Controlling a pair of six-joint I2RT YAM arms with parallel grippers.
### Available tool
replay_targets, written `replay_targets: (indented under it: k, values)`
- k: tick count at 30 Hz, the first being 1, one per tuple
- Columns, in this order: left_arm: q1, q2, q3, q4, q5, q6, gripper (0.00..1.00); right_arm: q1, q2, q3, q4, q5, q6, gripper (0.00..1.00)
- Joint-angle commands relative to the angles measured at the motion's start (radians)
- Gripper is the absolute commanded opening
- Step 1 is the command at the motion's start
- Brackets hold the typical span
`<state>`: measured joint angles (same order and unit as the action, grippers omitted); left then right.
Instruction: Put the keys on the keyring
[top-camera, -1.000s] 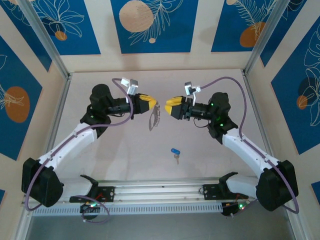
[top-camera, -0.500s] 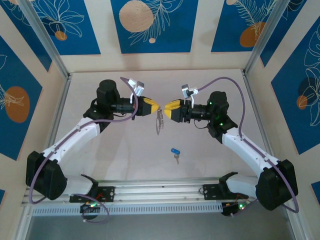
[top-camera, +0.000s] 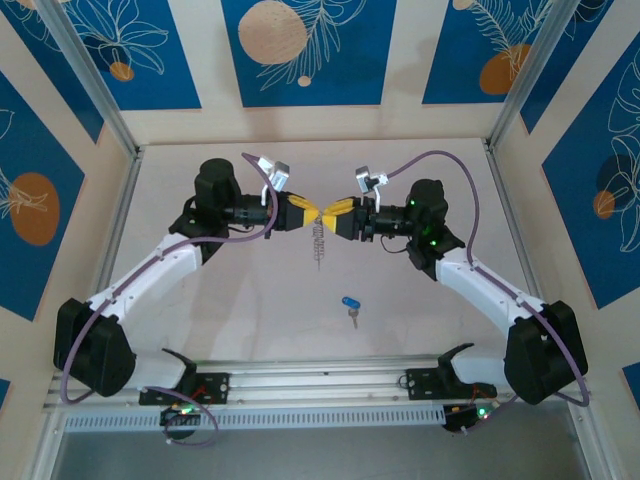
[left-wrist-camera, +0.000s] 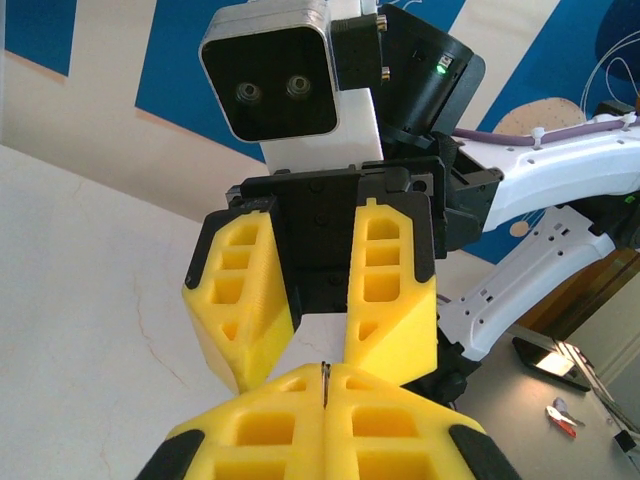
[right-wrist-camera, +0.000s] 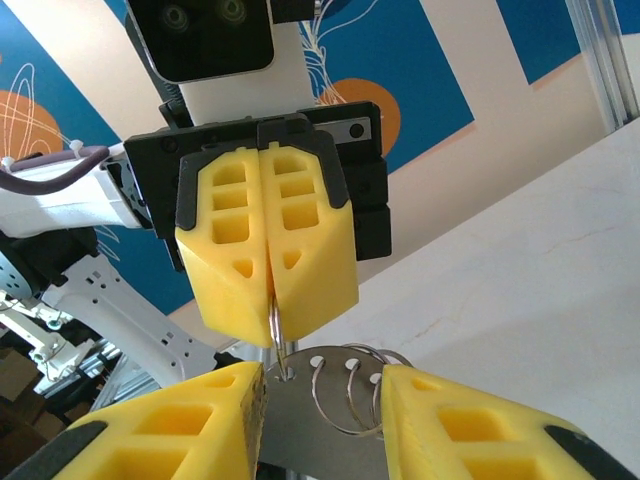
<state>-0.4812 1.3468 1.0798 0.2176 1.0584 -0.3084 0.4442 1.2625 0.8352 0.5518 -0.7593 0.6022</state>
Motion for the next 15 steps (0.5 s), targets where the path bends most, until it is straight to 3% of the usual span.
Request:
replay_targets:
  k: [1,6,9,12,15]
  values:
    - [-0.008,0.004,0.014,0.048,0.033,-0.011,0.00,0.012,0.004,0.040,0.035,0.007,0.010,0.35]
    - [-0.009,0.003,0.010,0.052,0.035,-0.013,0.00,0.026,0.018,0.050,0.037,0.017,0.012,0.27]
    - [-0.009,0.004,0.010,0.054,0.038,-0.014,0.00,0.031,0.025,0.053,0.040,0.021,0.015,0.16]
    - [-0.010,0.004,0.006,0.062,0.036,-0.018,0.00,0.033,0.031,0.055,0.045,0.021,0.018,0.00]
    - [-0.009,0.002,-0.001,0.084,0.022,-0.035,0.00,0.033,0.030,0.049,0.046,0.030,0.016,0.00]
